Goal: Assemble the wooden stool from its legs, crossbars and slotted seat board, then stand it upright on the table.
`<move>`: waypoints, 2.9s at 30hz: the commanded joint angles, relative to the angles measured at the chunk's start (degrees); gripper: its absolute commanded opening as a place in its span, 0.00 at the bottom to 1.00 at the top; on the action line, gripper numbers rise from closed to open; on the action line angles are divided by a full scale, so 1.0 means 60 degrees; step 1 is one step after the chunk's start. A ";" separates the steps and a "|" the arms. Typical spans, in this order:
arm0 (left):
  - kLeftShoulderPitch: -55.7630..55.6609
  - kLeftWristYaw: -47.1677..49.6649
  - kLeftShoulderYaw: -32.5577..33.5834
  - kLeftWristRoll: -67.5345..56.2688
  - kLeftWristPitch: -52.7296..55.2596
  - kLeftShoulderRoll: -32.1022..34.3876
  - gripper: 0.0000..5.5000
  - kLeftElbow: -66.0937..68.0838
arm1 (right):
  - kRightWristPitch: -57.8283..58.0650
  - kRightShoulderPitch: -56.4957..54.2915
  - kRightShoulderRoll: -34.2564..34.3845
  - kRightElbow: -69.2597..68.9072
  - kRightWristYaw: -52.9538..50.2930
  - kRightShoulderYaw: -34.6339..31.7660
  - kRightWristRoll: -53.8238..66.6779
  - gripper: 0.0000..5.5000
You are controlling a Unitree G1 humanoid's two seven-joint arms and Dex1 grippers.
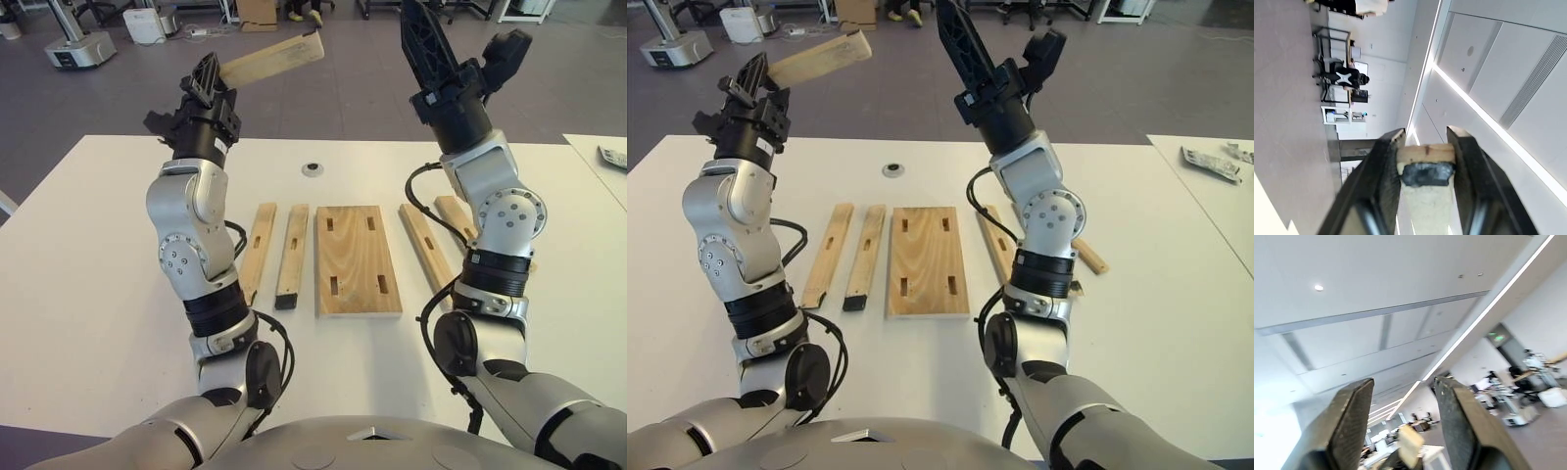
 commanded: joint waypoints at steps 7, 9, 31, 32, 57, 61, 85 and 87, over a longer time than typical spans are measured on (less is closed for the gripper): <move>-0.0650 -0.0229 -0.1239 -0.1628 -0.1028 -0.1782 0.23 0.0084 | -0.2256 -0.0420 0.0177 0.1735 0.1937 0.1661 -0.2462 0.42; -0.0460 -0.0342 -0.1513 -0.1718 -0.1030 -0.1792 0.23 0.0012 | -0.2608 -0.0600 0.0104 0.2022 0.2135 0.1616 -0.2691 0.42; 0.0109 -0.0364 -0.2164 -0.1837 -0.1678 -0.1684 0.23 0.0012 | -0.1260 -0.0626 0.0587 0.0499 0.2388 0.1477 -0.0681 0.22; 0.0069 -0.0386 -0.2125 -0.1794 -0.1729 -0.1633 0.23 0.0088 | -0.1048 -0.0525 0.0540 0.0296 0.2516 0.1619 -0.0620 0.22; -0.0762 0.0863 -0.0863 -0.0012 -0.1886 -0.0033 0.23 0.0578 | -0.0827 -0.0054 -0.2903 -0.1186 0.2502 0.2988 -0.4403 0.30; -0.0802 0.0968 -0.1003 0.0099 -0.1749 -0.0419 0.23 0.0467 | -0.0918 0.0017 -0.2556 -0.0963 0.2263 0.3078 -0.4471 0.40; -0.0348 0.0474 -0.1174 0.0592 -0.1132 -0.0398 0.23 0.0589 | -0.0459 -0.0263 -0.0896 -0.0461 0.1037 0.2886 -0.3799 0.08; -0.0204 0.0353 -0.1196 0.0728 -0.0952 -0.0271 0.23 0.0624 | -0.0294 -0.0292 -0.0724 -0.0463 0.0837 0.2608 -0.3504 0.08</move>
